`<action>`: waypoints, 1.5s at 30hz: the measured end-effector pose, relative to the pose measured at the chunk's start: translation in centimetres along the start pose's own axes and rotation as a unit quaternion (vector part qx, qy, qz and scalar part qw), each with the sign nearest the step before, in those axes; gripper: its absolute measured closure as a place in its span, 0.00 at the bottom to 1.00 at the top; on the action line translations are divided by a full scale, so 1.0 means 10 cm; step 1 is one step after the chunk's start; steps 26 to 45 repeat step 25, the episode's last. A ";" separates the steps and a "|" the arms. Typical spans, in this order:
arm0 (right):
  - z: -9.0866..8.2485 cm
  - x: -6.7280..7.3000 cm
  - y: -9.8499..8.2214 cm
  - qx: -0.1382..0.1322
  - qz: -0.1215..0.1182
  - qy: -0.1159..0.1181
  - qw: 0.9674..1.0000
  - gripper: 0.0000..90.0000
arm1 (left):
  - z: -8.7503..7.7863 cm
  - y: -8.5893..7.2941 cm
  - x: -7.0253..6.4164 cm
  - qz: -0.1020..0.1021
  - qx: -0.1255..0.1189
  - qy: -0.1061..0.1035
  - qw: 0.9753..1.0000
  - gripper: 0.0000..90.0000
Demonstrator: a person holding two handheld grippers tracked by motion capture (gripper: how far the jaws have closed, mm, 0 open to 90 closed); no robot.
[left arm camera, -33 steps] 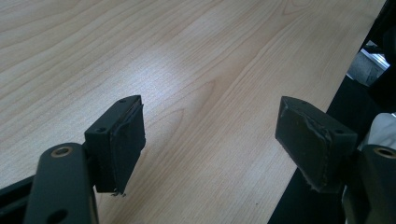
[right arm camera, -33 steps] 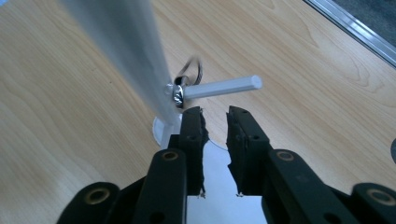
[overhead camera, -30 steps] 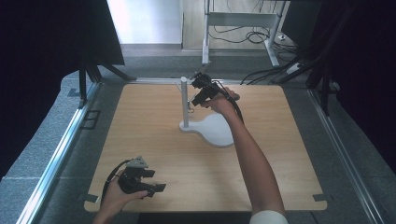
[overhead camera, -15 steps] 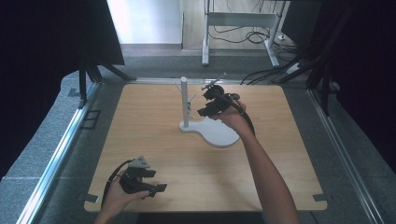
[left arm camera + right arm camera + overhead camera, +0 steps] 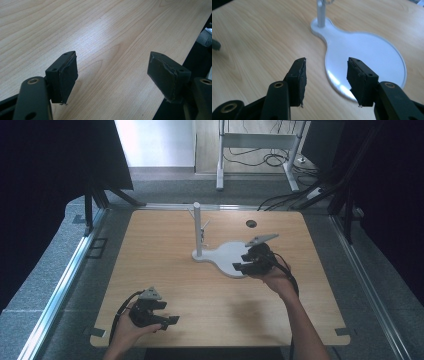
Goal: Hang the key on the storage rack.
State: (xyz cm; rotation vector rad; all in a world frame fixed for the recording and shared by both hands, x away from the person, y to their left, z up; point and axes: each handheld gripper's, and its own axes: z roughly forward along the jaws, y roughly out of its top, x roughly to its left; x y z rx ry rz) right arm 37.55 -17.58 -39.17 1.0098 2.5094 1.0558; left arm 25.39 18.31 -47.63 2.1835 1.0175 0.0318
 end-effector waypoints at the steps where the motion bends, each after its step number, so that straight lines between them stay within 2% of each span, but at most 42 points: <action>1: -0.02 0.00 -0.07 0.000 0.001 0.001 1.000 0.56 | 0.00 0.00 0.00 0.001 0.001 0.000 1.000 0.28; 4: -0.06 -0.01 -0.30 -0.003 0.002 -0.009 1.000 0.56 | 0.01 0.00 0.00 0.001 0.003 0.000 1.000 0.28; 8: -0.08 0.02 -0.53 -0.002 0.006 -0.007 1.000 0.56 | 0.01 0.00 0.00 0.000 0.003 0.001 1.000 0.27; 14: -0.02 0.07 -0.77 0.006 0.010 -0.002 1.000 0.55 | 0.02 0.00 -0.01 0.001 0.006 0.001 1.000 0.28; 16: 0.03 0.07 -0.80 0.018 0.006 -0.004 1.000 0.55 | 0.03 0.00 -0.02 0.002 0.006 0.001 1.000 0.27; 20: 0.09 0.07 -0.83 0.020 0.010 -0.008 1.000 0.55 | 0.04 0.01 -0.03 0.003 0.007 -0.001 1.000 0.27; 25: 0.07 0.10 -0.84 0.012 0.005 -0.009 1.000 0.54 | 0.05 0.01 -0.04 0.007 0.007 -0.002 1.000 0.27; 45: 0.07 0.10 -0.84 0.012 0.005 -0.009 1.000 0.54 | 0.05 0.01 -0.04 0.007 0.007 -0.002 1.000 0.27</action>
